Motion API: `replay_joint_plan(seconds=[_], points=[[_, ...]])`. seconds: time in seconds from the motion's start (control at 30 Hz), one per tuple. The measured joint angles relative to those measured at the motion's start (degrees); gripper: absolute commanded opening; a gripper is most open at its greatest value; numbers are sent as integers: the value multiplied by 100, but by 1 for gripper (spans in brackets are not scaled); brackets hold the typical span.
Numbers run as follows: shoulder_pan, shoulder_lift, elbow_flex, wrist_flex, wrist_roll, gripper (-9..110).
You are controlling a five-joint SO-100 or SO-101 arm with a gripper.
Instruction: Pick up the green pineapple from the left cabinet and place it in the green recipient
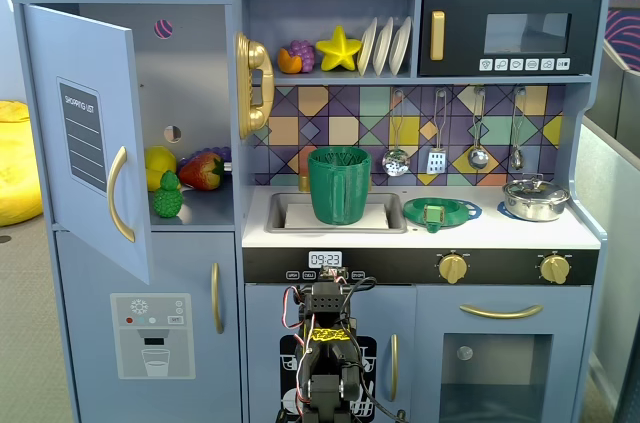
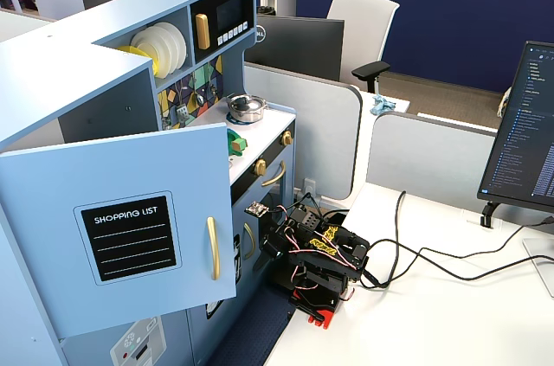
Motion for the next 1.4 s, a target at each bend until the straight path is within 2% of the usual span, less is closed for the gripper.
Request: replay_joint_plan(seconds=[0.27, 0.53, 0.6, 0.7, 0.87, 0.93, 1.0, 1.07, 1.2, 1.4], points=[[519, 0, 0, 0, 18, 0], [413, 0, 0, -9, -44, 0], [53, -105, -114, -141, 9, 0], [-677, -694, -589, -1037, -79, 0], [-2127, -1731, -1916, -2742, -800, 0], [-2707, -1978, -2268, -3393, -958, 4], [-3199, -2276, -2558, -3964, -967, 13], [-3463, -2593, -2821, -4421, -800, 23], [-3612, -3182, -3059, -5511, -422, 32], [-3867, -3902, -3313, -6688, -396, 31]])
